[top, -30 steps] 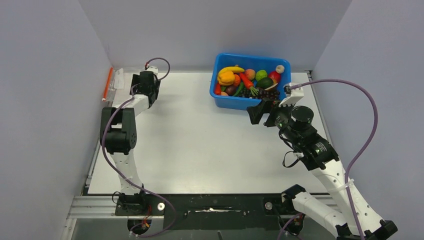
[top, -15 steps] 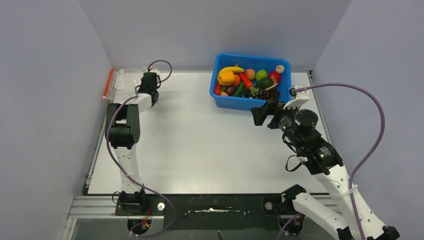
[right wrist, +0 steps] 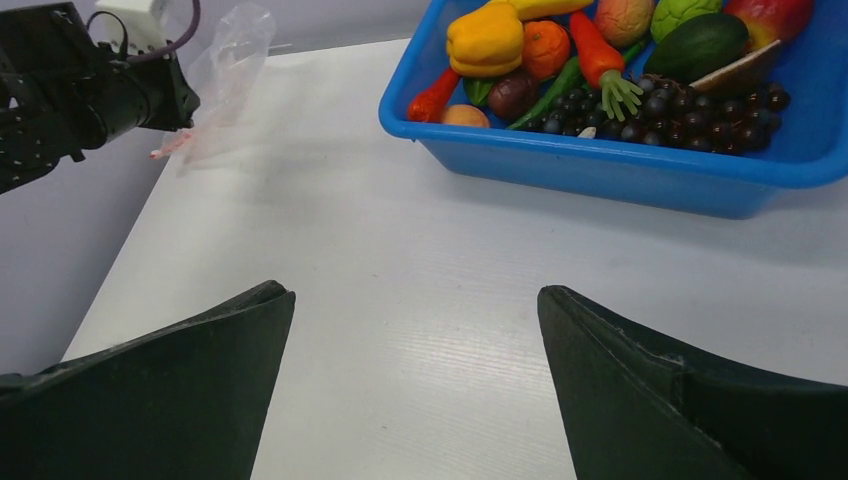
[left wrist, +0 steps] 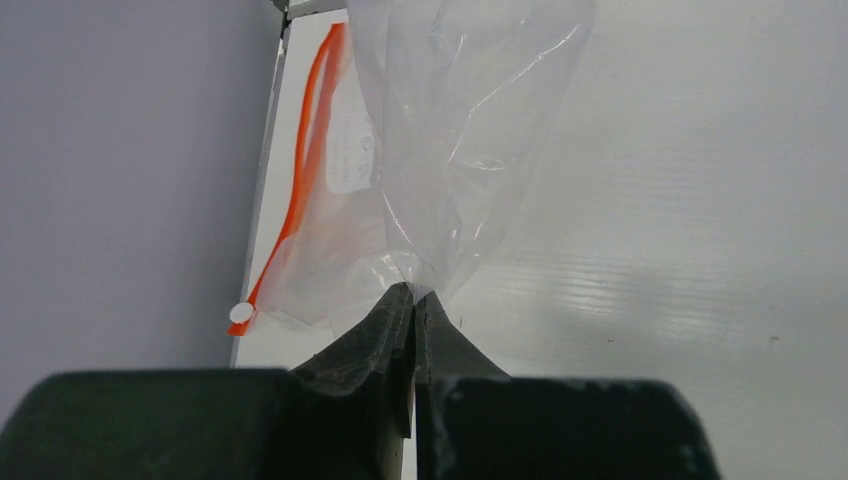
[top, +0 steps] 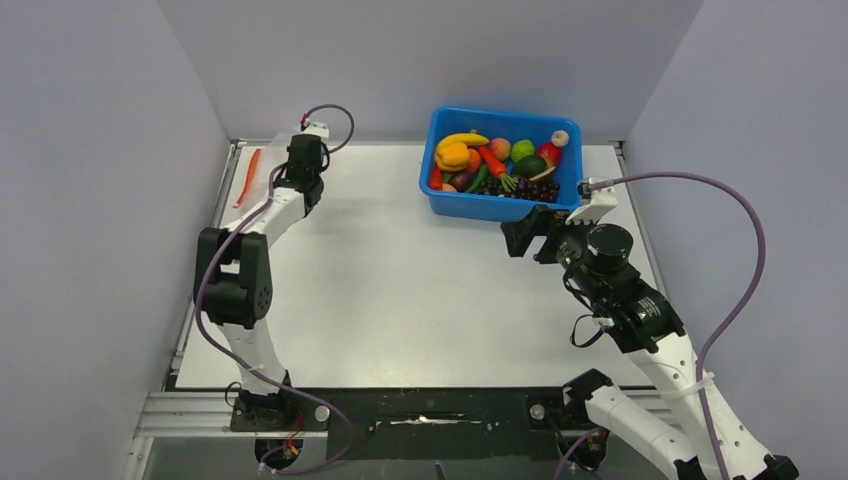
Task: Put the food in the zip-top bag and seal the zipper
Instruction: Pick up the zipper food storage bag at the corner of the board.
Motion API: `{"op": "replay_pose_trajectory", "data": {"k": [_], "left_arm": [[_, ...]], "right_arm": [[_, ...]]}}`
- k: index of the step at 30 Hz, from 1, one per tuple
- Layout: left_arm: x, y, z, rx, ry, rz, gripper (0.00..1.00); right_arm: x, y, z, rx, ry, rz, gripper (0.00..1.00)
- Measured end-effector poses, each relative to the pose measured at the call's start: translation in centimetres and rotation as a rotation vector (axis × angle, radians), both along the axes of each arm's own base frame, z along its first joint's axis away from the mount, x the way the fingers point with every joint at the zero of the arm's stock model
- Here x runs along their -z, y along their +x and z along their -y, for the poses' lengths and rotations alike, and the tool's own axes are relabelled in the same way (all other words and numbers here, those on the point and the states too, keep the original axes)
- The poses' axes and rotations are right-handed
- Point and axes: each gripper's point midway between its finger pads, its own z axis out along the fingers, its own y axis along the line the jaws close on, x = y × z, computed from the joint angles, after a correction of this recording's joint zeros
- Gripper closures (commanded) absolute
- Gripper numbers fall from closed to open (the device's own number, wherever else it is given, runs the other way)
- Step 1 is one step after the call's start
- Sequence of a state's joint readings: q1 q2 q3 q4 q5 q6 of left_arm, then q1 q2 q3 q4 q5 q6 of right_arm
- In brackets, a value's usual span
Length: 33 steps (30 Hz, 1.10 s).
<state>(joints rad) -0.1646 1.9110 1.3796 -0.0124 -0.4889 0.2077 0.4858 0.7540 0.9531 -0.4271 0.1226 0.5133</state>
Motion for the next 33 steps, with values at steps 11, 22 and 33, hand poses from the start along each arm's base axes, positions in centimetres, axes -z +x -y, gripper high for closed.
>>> {"op": "replay_pose_trajectory", "data": {"k": [11, 22, 33], "left_arm": [[-9.5, -7.6, 3.9, 0.086, -0.266, 0.112, 1.00], [-14.9, -17.3, 9.0, 0.316, -0.636, 0.241, 1.00], [-14.4, -24.1, 14.9, 0.458, -1.146, 0.173, 1.00]], "right_arm": [[0.9, 0.4, -0.7, -0.014, 0.010, -0.034, 0.00], [4.8, 1.2, -2.8, -0.077, 0.035, -0.106, 0.05], [8.2, 2.5, -5.8, -0.138, 0.077, -0.207, 0.09]]}}
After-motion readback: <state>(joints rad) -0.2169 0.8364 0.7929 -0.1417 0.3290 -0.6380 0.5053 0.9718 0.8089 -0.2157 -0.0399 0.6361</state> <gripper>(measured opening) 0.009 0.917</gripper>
